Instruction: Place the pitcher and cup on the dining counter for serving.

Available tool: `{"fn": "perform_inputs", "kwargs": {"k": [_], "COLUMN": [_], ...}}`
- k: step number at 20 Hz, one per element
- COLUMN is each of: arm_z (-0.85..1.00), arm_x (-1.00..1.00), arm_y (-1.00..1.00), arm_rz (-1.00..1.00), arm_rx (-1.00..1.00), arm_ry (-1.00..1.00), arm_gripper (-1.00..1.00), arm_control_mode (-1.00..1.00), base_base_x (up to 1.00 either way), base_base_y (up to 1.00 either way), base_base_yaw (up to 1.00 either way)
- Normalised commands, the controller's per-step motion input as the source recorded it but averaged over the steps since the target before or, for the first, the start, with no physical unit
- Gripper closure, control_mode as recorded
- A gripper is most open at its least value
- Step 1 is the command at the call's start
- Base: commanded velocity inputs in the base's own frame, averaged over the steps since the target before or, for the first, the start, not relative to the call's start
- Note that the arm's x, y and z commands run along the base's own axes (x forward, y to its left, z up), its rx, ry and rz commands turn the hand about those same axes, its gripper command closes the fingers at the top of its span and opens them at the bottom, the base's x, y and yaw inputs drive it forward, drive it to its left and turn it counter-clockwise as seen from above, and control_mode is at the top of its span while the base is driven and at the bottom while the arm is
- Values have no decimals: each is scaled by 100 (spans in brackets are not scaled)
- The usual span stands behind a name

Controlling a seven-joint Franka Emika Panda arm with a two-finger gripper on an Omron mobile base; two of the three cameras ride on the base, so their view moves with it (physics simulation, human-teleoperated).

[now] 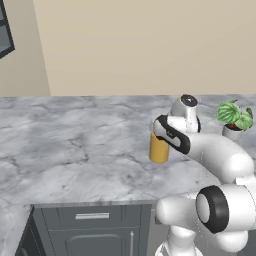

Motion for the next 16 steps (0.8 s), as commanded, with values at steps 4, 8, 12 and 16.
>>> {"fn": "perform_inputs", "kwargs": {"k": [4,8,12,16], "arm_z": [-54,-40,-14,0], "arm_x": [-1,-4,-4,-17], "arm_y": [2,8,9,6], "arm_rz": [1,2,2,1], "arm_rx": [0,-2,-7,-2], "arm_ry": [0,-4,0,-3], "arm_gripper": [100,100,-100,-100], "arm_control_mode": [-100,-100,-100,-100], "base_base_x": [0,0,0,0], "base_base_y": [0,0,0,0], "base_base_yaw": [0,0,0,0]}}
